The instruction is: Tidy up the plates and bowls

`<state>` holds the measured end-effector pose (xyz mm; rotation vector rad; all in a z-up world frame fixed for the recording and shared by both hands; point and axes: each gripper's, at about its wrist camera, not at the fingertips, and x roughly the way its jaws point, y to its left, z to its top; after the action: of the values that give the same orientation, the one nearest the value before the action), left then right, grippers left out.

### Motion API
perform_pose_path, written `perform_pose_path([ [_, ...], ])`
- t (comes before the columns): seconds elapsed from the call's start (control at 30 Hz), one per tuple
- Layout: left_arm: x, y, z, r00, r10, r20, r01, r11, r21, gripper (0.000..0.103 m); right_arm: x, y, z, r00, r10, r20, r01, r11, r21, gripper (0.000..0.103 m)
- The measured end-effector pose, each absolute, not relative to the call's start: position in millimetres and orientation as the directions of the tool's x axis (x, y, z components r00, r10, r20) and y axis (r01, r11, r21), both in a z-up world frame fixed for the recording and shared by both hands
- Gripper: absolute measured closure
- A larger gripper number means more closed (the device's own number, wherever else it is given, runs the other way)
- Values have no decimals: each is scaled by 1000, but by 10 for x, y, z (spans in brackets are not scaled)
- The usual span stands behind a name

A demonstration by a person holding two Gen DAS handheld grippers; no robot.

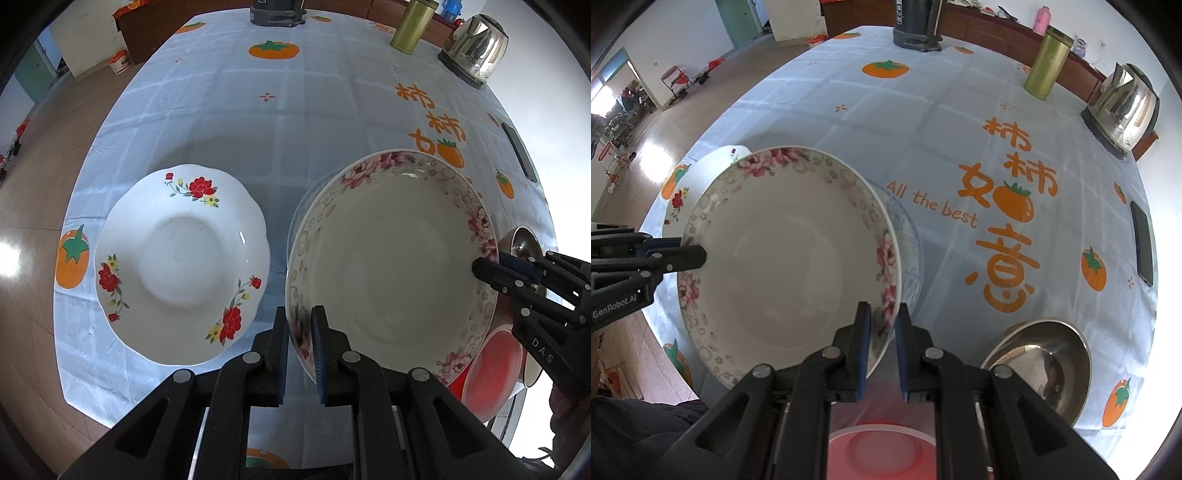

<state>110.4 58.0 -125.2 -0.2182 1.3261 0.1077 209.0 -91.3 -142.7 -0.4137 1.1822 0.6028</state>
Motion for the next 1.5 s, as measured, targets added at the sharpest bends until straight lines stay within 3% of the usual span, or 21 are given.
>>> perform_pose_path([
  [1.5, 1345, 586, -1428, 215, -58, -975, -191, 976, -100, 90, 2348, -935, -1582, 247, 175, -953, -624, 781, -18, 90],
])
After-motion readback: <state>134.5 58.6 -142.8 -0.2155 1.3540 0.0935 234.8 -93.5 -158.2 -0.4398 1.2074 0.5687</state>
